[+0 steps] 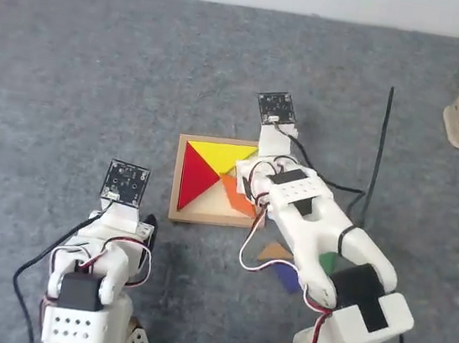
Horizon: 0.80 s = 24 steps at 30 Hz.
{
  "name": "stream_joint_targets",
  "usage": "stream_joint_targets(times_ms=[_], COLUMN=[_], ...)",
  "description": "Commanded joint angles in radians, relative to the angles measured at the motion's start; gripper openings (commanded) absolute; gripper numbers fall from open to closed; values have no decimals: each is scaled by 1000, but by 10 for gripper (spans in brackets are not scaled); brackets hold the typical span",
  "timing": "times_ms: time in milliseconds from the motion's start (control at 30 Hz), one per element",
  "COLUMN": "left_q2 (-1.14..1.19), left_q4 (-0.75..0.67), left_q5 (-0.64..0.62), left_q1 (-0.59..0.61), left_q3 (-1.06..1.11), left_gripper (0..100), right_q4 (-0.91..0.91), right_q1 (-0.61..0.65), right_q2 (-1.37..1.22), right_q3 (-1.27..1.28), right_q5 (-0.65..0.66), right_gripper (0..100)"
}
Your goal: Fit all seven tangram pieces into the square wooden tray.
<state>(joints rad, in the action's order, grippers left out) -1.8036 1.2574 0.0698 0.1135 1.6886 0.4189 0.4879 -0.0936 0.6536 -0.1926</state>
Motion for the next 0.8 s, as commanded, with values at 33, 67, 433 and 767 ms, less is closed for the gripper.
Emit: stream_joint_targets(times_ms=[33, 67, 433, 767], left_q2=[-15, -15, -15, -15], left_q4=[5, 5, 5, 5], left_q5=[-8, -8, -8, -8], left_q1=[0, 0, 0, 0], left_q3=[-4, -4, -4, -4], left_gripper=[133, 133, 133, 133], right_q4=[8, 12, 36, 81], right_q1=[7, 7, 147, 180], right_q2=[30, 45, 84, 94], right_q3=[-43, -40, 25, 20], right_q5=[-6, -6, 183, 192], right_gripper=[38, 38, 38, 38])
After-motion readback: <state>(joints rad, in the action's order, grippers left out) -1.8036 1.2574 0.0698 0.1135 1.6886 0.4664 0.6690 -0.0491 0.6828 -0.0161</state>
